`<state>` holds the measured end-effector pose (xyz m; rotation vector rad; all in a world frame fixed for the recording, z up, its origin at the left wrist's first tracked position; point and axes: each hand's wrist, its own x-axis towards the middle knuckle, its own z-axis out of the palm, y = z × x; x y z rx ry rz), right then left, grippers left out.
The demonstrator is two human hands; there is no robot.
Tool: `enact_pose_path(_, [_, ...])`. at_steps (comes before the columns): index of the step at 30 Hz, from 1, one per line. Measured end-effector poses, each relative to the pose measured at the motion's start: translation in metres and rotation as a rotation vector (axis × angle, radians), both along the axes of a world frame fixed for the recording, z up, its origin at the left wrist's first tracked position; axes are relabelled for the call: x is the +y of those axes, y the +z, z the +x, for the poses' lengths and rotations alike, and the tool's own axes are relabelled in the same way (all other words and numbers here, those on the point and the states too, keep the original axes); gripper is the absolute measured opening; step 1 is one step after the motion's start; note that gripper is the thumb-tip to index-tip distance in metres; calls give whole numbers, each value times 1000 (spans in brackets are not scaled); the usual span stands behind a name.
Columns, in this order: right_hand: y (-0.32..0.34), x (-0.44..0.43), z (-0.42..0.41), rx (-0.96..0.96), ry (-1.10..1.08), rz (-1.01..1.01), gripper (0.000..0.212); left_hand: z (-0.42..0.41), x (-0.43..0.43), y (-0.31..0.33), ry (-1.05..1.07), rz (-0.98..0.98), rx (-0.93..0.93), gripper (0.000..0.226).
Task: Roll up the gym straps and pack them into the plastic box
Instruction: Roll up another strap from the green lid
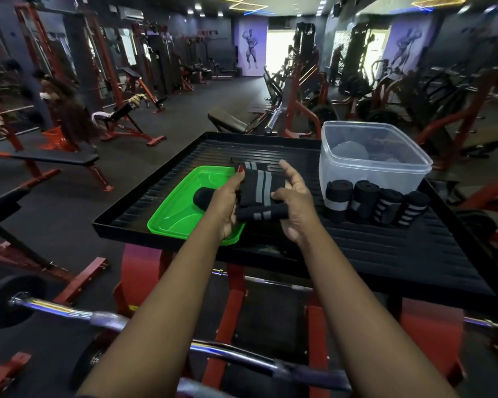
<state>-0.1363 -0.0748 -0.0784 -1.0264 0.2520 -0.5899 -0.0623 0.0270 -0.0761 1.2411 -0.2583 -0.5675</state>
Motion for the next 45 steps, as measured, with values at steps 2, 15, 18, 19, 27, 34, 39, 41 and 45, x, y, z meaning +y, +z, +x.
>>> enact_pose_path(2, [-1, -4, -9, 82, 3, -60, 64, -5, -6, -2, -25, -37, 30, 34])
enact_pose_path(15, [-14, -34, -47, 694, -255, -1112, 36, -24, -23, -11, -32, 133, 72, 17])
enact_pose_path(18, [-21, -44, -50, 585, -138, -1358, 38, -20, -21, -8, -40, 126, 155, 21])
enact_pose_path(19, [-22, -45, -49, 536, -124, -1402, 35, -18, -20, -7, -13, 101, 199, 25])
enact_pose_path(27, [-13, -24, -38, 547, -300, -1453, 32, -16, -14, -12, 53, -316, 381, 52])
enact_pose_path(34, [-11, -4, -22, 563, -234, -1422, 58, -31, -28, -18, 131, -506, 97, 74])
enact_pose_path(39, [-4, 8, -23, 366, -86, -1203, 42, -37, -36, -22, 87, -119, -337, 92])
enact_pose_path(41, [-4, 9, -20, 400, -8, -1277, 35, -29, -41, -25, 172, 91, -492, 90])
enact_pose_path(45, [-7, -4, -12, 597, 100, -1390, 32, -19, -39, -23, 281, 271, -619, 68])
